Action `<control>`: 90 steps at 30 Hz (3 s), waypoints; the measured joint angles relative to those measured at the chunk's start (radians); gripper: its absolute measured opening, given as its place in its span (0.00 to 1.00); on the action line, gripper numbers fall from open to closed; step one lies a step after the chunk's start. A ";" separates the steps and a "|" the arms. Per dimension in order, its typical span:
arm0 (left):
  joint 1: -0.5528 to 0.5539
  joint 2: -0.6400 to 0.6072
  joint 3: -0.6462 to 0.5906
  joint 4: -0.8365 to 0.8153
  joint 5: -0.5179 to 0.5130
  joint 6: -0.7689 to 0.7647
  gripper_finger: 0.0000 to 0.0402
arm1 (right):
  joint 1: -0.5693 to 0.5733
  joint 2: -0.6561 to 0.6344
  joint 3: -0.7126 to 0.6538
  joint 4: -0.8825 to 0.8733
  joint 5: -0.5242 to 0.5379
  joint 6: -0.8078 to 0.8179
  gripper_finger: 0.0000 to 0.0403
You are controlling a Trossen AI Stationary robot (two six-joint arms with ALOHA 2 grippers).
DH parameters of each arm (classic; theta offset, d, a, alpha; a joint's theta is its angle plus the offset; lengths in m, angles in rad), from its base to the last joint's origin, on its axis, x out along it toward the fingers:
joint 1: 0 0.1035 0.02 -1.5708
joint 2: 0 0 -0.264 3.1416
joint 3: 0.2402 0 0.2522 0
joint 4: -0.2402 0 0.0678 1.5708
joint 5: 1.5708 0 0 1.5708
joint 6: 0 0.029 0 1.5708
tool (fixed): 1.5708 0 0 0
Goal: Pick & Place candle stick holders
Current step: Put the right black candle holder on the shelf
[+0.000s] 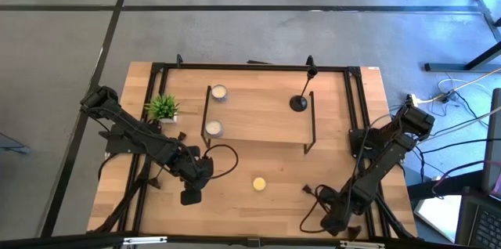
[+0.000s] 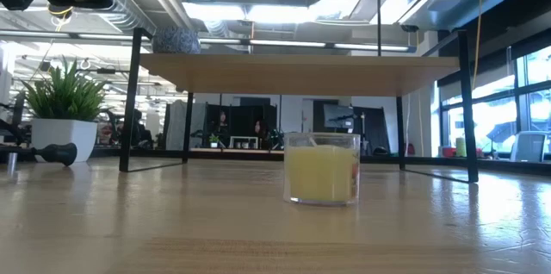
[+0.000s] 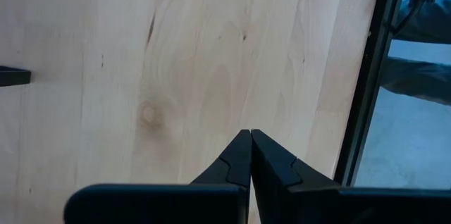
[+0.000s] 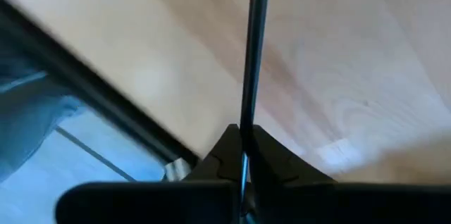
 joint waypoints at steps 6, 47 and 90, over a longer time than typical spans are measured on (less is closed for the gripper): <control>0.000 0.000 0.000 0.000 -0.009 0.000 0.00 | -0.036 -0.020 0.107 -0.001 0.090 -0.130 0.02; 0.013 0.000 0.180 0.230 -0.444 -0.032 0.00 | -0.186 -0.122 0.401 -0.768 1.608 -0.190 0.02; 0.170 0.000 0.207 0.424 -0.472 -0.039 0.00 | -0.429 -0.582 -0.081 0.614 0.691 -1.557 0.02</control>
